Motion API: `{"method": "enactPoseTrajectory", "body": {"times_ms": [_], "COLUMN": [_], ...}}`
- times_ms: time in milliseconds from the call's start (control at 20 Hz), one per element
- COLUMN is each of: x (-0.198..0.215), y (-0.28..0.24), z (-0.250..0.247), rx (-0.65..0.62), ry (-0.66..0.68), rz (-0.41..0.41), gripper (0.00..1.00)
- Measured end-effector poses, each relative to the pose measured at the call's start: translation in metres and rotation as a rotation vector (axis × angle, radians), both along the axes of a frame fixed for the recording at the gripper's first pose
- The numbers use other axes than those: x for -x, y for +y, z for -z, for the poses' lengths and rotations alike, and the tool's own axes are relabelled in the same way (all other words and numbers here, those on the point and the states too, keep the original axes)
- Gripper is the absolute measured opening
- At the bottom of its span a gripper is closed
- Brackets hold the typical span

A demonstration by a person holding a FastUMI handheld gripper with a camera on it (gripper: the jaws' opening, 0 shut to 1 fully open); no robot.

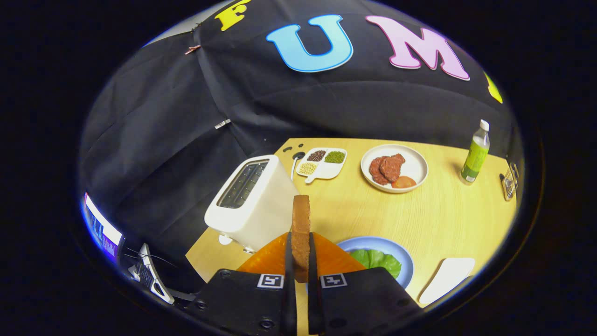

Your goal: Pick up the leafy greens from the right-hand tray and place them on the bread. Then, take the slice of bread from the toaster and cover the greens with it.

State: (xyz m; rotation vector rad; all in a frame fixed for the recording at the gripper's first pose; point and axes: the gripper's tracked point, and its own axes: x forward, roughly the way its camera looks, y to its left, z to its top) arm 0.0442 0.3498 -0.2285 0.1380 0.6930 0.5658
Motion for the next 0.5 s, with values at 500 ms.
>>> {"method": "enactPoseTrajectory", "body": {"times_ms": [500], "x": [-0.001], "y": [-0.049], "z": [0.062], "rx": [0.034], "ry": [0.118], "rz": [0.089], "gripper": [0.14]}}
